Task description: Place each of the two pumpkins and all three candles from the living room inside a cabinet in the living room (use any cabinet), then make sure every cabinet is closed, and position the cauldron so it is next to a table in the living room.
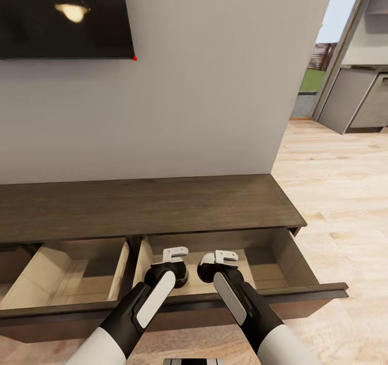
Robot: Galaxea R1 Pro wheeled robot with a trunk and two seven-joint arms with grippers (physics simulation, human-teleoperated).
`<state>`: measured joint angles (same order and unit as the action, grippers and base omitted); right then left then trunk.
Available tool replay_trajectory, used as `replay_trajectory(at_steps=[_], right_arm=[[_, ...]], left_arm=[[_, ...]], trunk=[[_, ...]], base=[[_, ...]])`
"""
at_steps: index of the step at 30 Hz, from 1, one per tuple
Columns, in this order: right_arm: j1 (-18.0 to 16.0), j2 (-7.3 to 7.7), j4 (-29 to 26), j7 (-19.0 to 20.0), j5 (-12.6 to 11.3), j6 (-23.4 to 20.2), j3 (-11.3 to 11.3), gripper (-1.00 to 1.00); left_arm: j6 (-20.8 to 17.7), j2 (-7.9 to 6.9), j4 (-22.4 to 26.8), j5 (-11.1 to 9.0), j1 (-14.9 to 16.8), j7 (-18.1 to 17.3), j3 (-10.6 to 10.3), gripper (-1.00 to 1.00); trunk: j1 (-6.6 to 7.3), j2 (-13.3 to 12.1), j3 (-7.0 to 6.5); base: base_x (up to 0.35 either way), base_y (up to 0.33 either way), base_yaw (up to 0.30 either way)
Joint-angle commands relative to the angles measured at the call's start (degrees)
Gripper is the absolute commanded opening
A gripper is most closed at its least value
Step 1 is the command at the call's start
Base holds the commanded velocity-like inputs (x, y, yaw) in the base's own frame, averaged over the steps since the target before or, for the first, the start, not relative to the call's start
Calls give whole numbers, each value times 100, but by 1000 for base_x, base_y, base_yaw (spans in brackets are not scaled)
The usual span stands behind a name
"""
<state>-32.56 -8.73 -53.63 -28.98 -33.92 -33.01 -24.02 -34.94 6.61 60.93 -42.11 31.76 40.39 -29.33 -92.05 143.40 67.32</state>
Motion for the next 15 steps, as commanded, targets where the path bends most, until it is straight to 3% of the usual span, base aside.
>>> replay_trajectory(at_steps=[1, 2, 3, 13, 14, 15], right_arm=[[-4, 3, -7, -55, -62, -3, -15, -100], [-4, 3, -7, -55, -62, -3, -15, -100], [-4, 3, -7, -55, -62, -3, -15, 100], [-4, 2, -7, -47, -64, -3, -15, 100], [-4, 1, -7, -47, -66, -3, -15, 100], [-4, 2, -7, -46, -68, -3, -15, 100]], left_arm=[[-4, -2, 7, -52, 5, 56, -11, -100], [-4, -2, 7, -52, 5, 56, -11, -100], [-4, -2, 7, -52, 5, 56, -11, -100], [-4, -2, 7, -52, 4, 59, -11, -100], [-4, -2, 7, -52, 2, 61, -9, 100], [-4, -2, 7, -52, 4, 59, -10, 100]], trunk=[[1, 2, 5], [1, 2, 5], [1, 2, 5], [1, 2, 5], [1, 2, 5], [1, 2, 5]], base=[[0, 0, 0], [0, 0, 0], [0, 0, 0], [0, 0, 0], [0, 0, 0], [0, 0, 0]])
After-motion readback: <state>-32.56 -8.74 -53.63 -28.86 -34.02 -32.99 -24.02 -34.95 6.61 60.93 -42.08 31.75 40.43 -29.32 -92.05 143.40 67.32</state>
